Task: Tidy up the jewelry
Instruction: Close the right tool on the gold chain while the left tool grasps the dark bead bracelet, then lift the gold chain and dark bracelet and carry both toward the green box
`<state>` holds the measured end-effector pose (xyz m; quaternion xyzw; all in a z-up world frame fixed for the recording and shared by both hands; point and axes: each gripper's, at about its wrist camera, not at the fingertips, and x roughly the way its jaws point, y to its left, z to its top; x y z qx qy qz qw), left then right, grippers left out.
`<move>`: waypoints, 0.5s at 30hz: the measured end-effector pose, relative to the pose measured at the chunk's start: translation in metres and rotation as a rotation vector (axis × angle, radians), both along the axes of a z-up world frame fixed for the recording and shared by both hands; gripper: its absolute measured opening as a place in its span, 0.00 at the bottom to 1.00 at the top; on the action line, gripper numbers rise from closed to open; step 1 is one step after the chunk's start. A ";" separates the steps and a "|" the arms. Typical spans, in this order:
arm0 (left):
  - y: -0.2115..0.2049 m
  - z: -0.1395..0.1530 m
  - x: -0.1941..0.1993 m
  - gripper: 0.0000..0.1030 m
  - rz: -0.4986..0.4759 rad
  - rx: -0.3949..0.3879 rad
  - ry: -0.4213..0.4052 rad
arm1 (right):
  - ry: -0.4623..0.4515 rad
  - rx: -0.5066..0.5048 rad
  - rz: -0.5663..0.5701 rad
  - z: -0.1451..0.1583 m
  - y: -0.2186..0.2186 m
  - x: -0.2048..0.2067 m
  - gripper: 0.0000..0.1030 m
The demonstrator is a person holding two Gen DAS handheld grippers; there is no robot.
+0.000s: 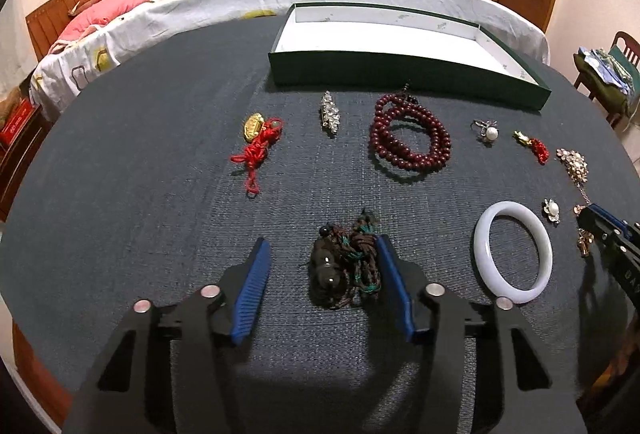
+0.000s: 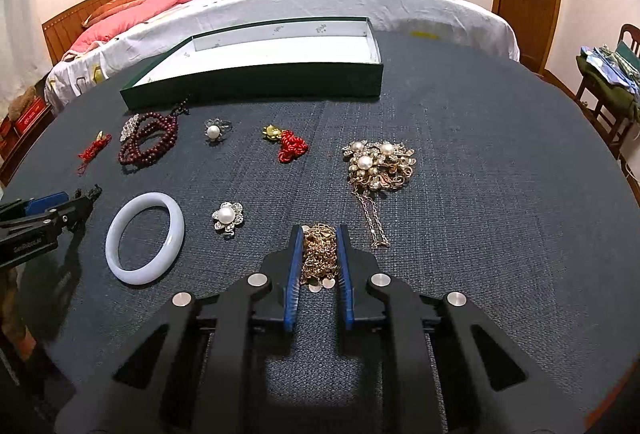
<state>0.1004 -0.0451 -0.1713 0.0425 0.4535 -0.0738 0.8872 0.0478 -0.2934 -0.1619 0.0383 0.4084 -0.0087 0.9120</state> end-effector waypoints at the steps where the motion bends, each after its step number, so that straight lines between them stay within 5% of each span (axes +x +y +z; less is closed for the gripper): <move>1: 0.000 0.000 0.000 0.46 0.000 0.003 -0.002 | 0.000 0.000 0.000 0.000 0.000 0.000 0.16; 8: -0.004 0.001 -0.003 0.30 -0.047 0.024 -0.018 | -0.003 0.013 0.004 0.000 0.000 0.000 0.16; 15: -0.007 0.001 -0.006 0.26 -0.072 0.037 -0.020 | -0.006 0.024 0.006 0.000 -0.002 0.001 0.16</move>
